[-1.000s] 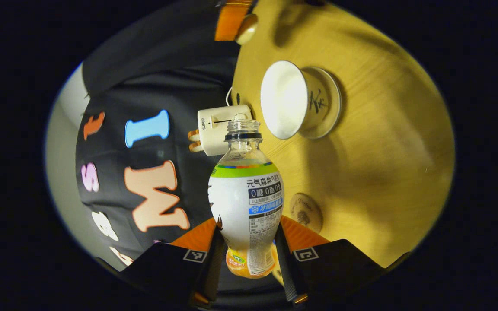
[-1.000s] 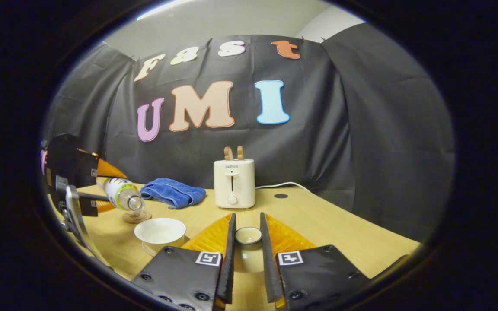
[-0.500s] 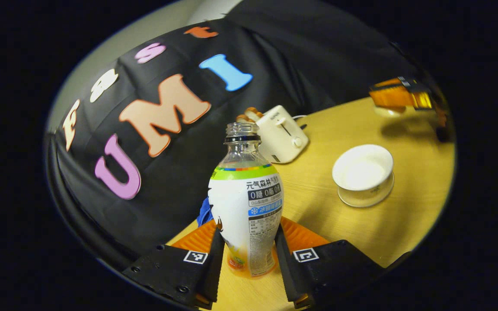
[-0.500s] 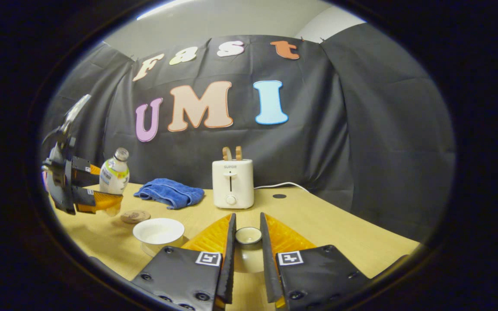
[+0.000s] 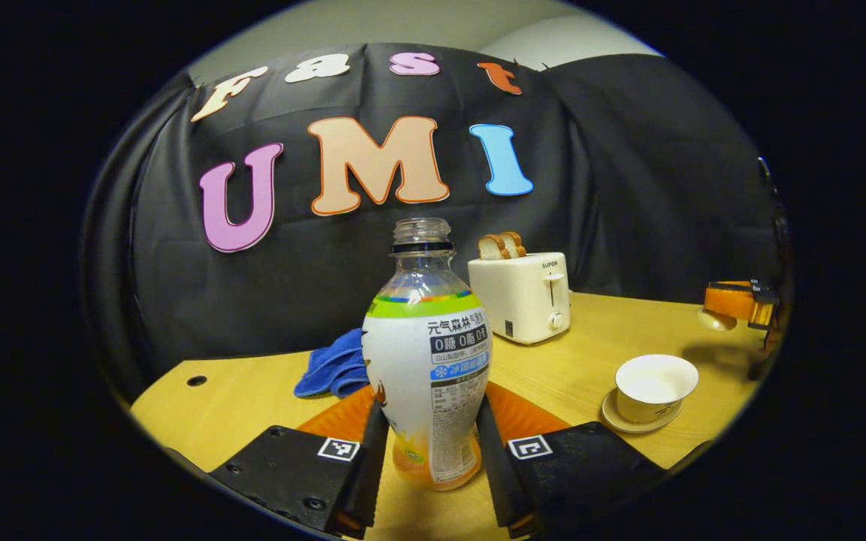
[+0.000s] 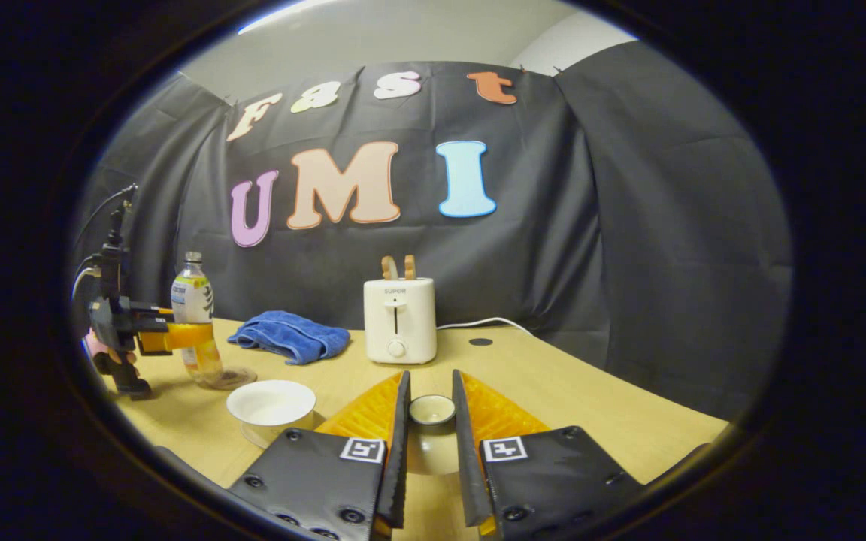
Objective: Open the teacup lid with one hand, grasp the water bottle and pour water into the teacup with the other hand; after pouring, place the water bottle on the coaster and then close the teacup lid.
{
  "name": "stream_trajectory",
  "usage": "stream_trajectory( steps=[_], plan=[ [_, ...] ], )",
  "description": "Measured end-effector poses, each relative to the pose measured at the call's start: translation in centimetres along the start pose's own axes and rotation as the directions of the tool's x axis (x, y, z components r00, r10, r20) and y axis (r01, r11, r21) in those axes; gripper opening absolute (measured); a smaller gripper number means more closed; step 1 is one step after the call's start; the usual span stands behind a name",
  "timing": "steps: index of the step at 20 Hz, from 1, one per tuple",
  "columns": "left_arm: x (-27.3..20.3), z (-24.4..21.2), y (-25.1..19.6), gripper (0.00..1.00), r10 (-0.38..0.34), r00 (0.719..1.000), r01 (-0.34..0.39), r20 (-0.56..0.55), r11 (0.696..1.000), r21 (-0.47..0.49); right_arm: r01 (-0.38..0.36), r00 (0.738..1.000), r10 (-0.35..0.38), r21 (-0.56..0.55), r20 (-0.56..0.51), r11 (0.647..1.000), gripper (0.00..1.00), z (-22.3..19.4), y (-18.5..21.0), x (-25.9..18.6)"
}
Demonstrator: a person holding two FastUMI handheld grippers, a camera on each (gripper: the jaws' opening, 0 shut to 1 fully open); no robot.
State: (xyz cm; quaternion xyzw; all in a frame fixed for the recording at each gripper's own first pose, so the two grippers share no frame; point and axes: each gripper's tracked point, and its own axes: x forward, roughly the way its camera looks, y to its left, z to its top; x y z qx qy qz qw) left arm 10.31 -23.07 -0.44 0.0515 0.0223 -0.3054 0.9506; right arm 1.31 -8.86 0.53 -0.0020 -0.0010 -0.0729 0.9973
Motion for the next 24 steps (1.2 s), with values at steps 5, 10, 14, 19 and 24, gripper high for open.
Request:
stream_trajectory(
  steps=[5, 10, 14, 19, 24],
  plan=[
    [1.6, 0.3, -0.8, 0.57, -0.019, 0.999, 0.019, 0.029, 1.0, -0.018, 0.003, 1.0, -0.003, 0.0, 0.001, 1.0, 0.32, 0.0, 0.0, 0.0],
    [2.0, 0.2, -0.5, 0.57, -0.006, 0.998, 0.009, 0.058, 0.999, -0.045, 0.004, 1.0, -0.004, 0.0, 0.001, 1.0, 0.32, 0.0, 0.0, 0.0],
    [1.8, 0.1, -0.4, 0.59, -0.005, 0.998, 0.008, 0.061, 0.998, -0.057, 0.005, 1.0, -0.005, 0.0, 0.002, 1.0, 0.32, 0.0, -0.1, 0.1],
    [1.7, 0.1, -0.2, 0.68, 0.004, 0.998, -0.001, 0.06, 0.998, -0.059, 0.005, 1.0, -0.005, 0.0, 0.002, 1.0, 0.32, 0.0, -0.1, 0.1],
    [1.4, 0.0, -0.2, 0.83, 0.003, 0.998, 0.001, 0.059, 0.998, -0.066, 0.005, 1.0, -0.005, 0.0, 0.002, 1.0, 0.32, 0.0, 0.0, 0.1]
  ],
)
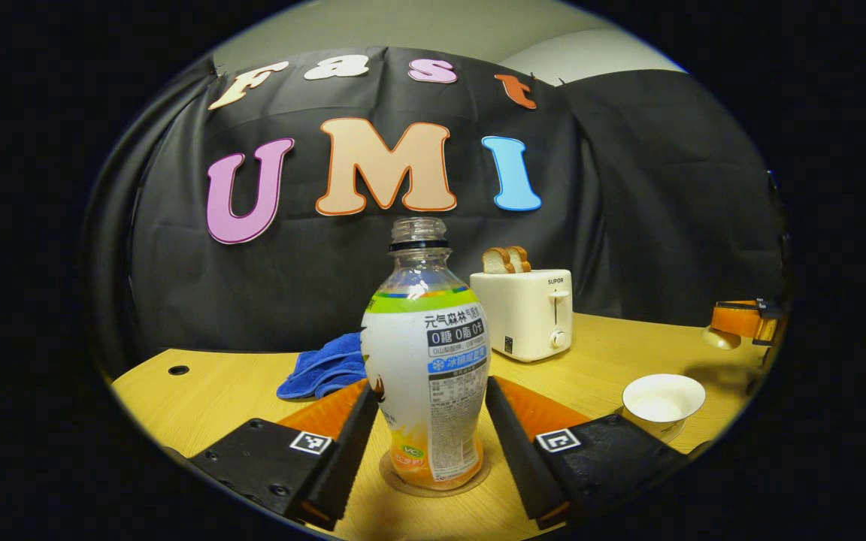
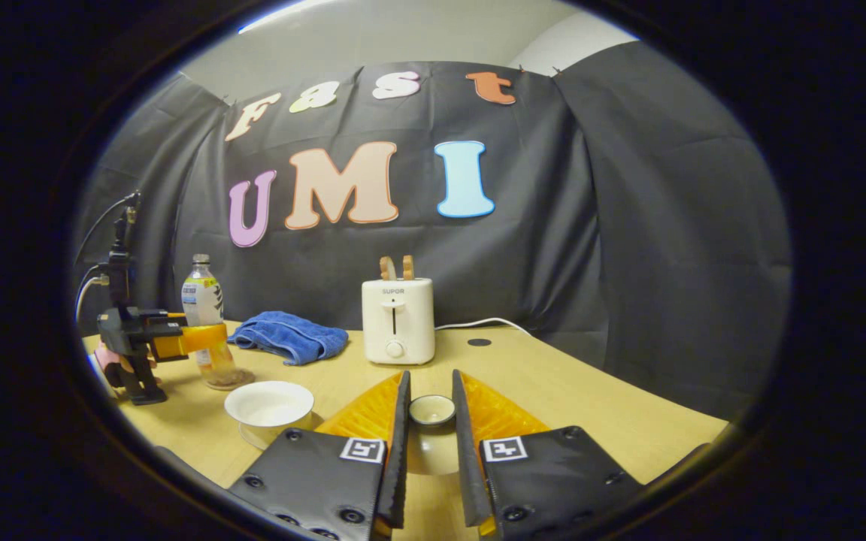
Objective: Open the teacup lid with one hand, grasp the water bottle and pour water into the teacup with the other hand; after pouring, place the water bottle on the coaster and then close the teacup lid.
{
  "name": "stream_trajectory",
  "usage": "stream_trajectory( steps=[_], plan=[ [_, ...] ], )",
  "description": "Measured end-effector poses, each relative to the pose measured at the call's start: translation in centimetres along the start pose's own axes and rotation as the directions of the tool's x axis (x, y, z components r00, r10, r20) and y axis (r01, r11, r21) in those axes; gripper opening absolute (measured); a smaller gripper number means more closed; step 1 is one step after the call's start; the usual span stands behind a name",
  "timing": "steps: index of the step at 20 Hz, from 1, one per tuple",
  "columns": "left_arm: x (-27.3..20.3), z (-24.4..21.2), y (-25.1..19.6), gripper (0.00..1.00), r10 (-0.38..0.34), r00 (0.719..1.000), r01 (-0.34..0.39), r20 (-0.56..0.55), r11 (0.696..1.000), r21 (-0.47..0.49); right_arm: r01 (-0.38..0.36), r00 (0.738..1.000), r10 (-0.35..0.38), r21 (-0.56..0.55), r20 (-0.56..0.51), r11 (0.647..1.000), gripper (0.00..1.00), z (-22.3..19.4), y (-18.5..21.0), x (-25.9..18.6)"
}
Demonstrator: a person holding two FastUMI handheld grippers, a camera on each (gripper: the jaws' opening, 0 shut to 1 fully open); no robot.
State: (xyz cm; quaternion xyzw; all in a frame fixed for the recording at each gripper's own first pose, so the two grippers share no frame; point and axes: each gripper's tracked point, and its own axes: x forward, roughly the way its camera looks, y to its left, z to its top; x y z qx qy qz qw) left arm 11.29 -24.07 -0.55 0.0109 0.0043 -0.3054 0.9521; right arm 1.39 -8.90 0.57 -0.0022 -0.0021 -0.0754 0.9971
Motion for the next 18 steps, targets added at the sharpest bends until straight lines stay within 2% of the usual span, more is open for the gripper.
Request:
stream_trajectory(
  steps=[1, 3, 10, 14, 15, 18],
  plan=[
    [-0.1, 0.0, 0.1, 0.92, 0.001, 1.0, -0.001, 0.001, 1.0, -0.005, 0.0, 1.0, 0.0, 0.0, 0.0, 1.0, 0.32, -0.1, 0.0, 0.0],
    [-0.6, 0.0, 0.2, 0.96, 0.007, 1.0, -0.007, -0.001, 1.0, -0.013, -0.007, 1.0, 0.007, 0.0, -0.001, 1.0, 0.32, -0.1, 0.1, 0.0],
    [-3.8, 0.2, 0.3, 0.96, 0.004, 1.0, -0.004, 0.017, 0.999, -0.035, -0.057, 0.998, 0.057, 0.002, -0.003, 0.998, 0.32, 0.0, 1.6, -0.1],
    [-6.5, 0.2, 0.5, 0.96, 0.008, 1.0, -0.007, 0.02, 0.999, -0.036, -0.157, 0.987, 0.157, 0.004, -0.01, 0.988, 0.34, -0.3, 5.2, -0.1],
    [-7.1, 0.2, 0.7, 0.99, 0.016, 1.0, -0.016, 0.02, 0.999, -0.036, -0.184, 0.983, 0.184, 0.004, -0.013, 0.983, 0.33, -0.3, 6.2, 0.0],
    [-9.1, 0.2, 1.6, 0.96, 0.054, 0.998, -0.054, 0.022, 0.998, -0.037, -0.267, 0.964, 0.267, 0.007, -0.015, 0.964, 0.33, -0.4, 9.3, 0.3]
  ],
)
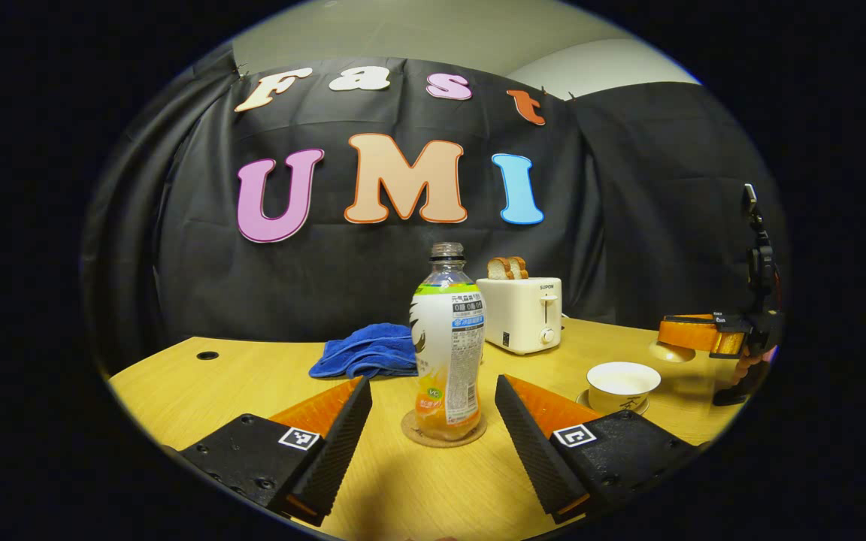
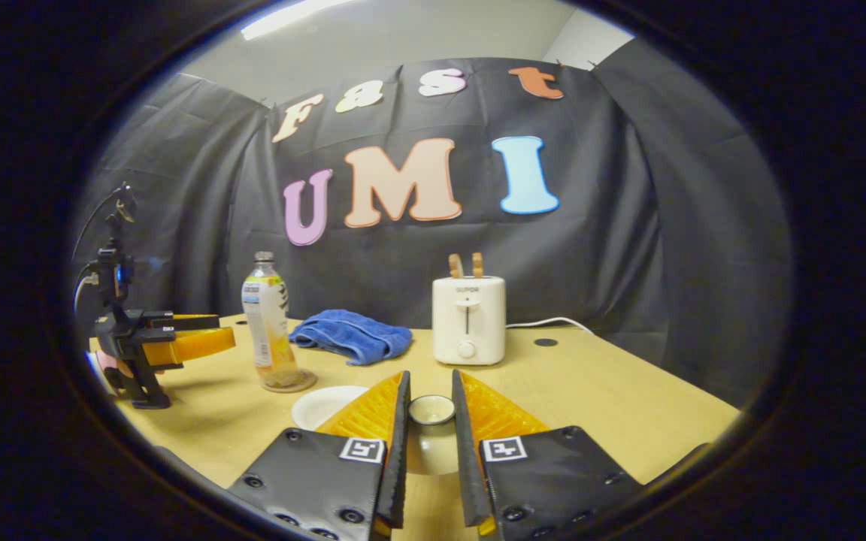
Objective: Open the teacup lid with one hand, grasp the water bottle and pour water into the teacup with the other hand; after pouring, place the water bottle on the coaster and then close the teacup lid.
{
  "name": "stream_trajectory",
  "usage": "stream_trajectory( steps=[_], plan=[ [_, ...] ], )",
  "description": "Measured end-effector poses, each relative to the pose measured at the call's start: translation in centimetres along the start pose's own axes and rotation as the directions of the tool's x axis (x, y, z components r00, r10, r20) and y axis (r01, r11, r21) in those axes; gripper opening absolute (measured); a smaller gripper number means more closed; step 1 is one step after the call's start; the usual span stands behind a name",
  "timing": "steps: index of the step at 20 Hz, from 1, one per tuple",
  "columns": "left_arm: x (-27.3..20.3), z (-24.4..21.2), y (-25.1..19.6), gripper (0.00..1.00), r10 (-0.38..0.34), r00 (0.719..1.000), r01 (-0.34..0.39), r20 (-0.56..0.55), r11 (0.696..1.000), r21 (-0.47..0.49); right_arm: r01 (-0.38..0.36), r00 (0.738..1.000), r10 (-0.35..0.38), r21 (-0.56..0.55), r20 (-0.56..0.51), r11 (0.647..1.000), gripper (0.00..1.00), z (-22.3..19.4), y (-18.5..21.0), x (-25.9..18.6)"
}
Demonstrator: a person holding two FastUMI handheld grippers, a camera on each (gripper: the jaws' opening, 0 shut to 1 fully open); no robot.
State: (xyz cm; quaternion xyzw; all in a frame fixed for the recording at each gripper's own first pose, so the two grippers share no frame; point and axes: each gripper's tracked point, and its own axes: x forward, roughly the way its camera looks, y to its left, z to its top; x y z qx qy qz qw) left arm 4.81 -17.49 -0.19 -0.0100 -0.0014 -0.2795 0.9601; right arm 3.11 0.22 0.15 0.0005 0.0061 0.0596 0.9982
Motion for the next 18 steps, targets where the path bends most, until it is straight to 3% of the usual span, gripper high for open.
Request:
stream_trajectory(
  steps=[6, 10, 18],
  plan=[
    [-2.8, -0.1, 2.3, 0.96, 0.112, 0.994, -0.112, -0.003, 0.994, 0.002, -0.106, 0.994, 0.106, 0.002, -0.009, 0.994, 0.34, -0.2, 3.9, 2.1],
    [-3.8, -0.1, 3.6, 0.96, 0.185, 0.983, -0.185, -0.005, 0.983, 0.005, -0.127, 0.991, 0.127, 0.0, -0.043, 0.992, 0.32, -0.8, 5.4, 3.3],
    [-4.2, -0.1, 3.4, 0.96, 0.176, 0.984, -0.176, -0.003, 0.984, 0.005, -0.16, 0.974, 0.155, -0.017, -0.163, 0.987, 0.33, -2.6, 6.7, 4.2]
  ],
)
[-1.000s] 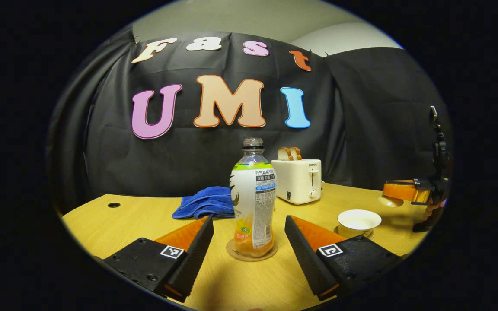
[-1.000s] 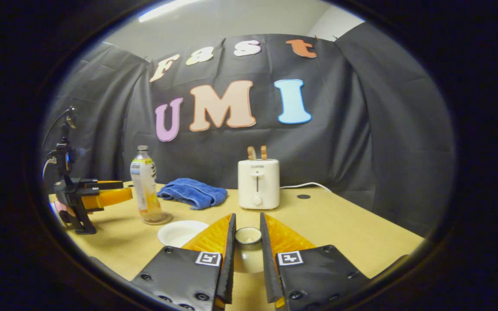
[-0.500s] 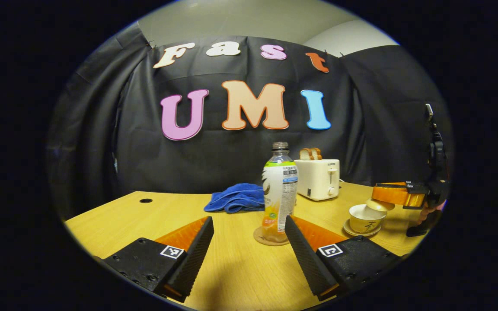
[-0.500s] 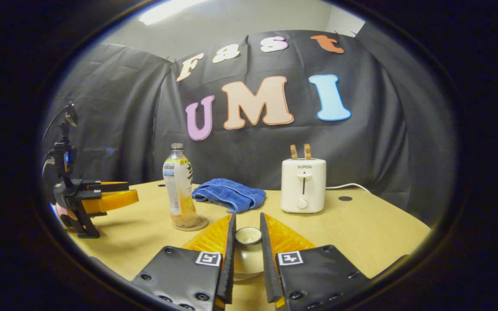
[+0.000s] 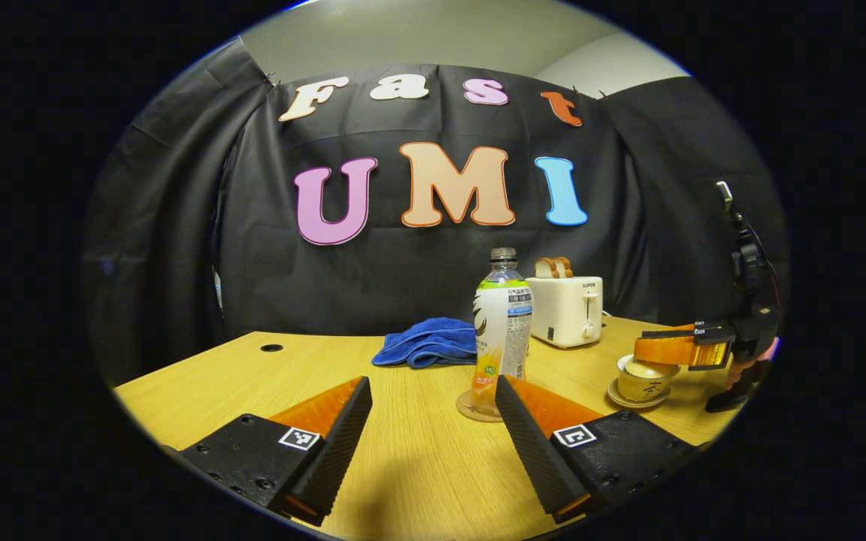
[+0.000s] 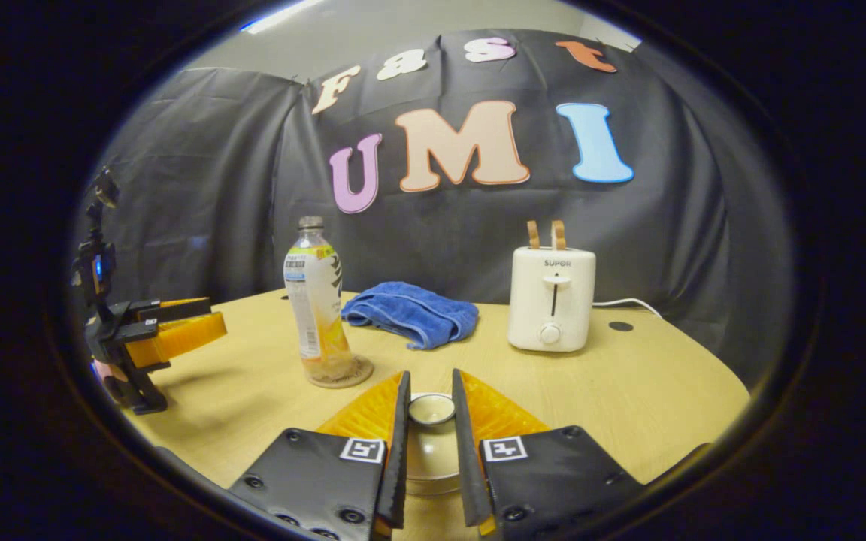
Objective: Open the teacup lid with one hand, grasp the water bottle and pour water into the teacup with the other hand; after pouring, place the water bottle on the coaster and then close the teacup lid.
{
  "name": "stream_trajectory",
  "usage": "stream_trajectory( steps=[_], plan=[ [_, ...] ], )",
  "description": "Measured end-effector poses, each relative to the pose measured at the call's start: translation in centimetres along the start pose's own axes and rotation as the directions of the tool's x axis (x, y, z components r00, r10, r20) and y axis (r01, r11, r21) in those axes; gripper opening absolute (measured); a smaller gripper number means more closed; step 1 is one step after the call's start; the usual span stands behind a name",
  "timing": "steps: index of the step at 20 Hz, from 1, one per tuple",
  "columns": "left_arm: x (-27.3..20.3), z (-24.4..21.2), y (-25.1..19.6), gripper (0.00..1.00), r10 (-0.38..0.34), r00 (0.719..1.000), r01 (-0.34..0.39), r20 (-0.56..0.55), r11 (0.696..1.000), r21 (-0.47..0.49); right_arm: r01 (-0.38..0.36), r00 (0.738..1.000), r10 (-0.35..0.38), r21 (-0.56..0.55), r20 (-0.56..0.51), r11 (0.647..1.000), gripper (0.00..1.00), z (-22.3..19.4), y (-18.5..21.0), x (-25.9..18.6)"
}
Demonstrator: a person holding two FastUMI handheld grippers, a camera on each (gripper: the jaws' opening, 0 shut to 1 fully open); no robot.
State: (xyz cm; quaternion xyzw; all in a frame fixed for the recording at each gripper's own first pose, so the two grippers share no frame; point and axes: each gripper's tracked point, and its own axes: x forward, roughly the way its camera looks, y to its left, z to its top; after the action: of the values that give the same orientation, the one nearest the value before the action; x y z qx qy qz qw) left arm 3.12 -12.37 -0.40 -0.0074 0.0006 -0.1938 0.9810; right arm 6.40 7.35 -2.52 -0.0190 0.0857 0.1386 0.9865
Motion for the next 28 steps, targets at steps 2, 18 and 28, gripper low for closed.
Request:
stream_trajectory(
  steps=[2, 18, 28],
  plan=[
    [0.0, 0.0, 0.0, 0.96, 0.0, 1.0, 0.0, 0.0, 1.0, -0.001, 0.002, 1.0, -0.002, 0.0, -0.004, 1.0, 0.33, -0.1, -0.1, -0.1],
    [0.0, 0.0, 0.2, 0.96, 0.005, 1.0, -0.005, 0.0, 1.0, -0.001, 0.019, 0.987, -0.023, 0.022, 0.161, 1.0, 0.84, 2.0, -0.9, -2.6],
    [-0.3, 0.0, 1.6, 0.96, 0.075, 0.997, -0.075, -0.001, 0.997, 0.003, 0.274, 0.945, -0.281, 0.062, 0.166, 0.96, 0.94, 1.4, -9.1, -8.0]
  ],
)
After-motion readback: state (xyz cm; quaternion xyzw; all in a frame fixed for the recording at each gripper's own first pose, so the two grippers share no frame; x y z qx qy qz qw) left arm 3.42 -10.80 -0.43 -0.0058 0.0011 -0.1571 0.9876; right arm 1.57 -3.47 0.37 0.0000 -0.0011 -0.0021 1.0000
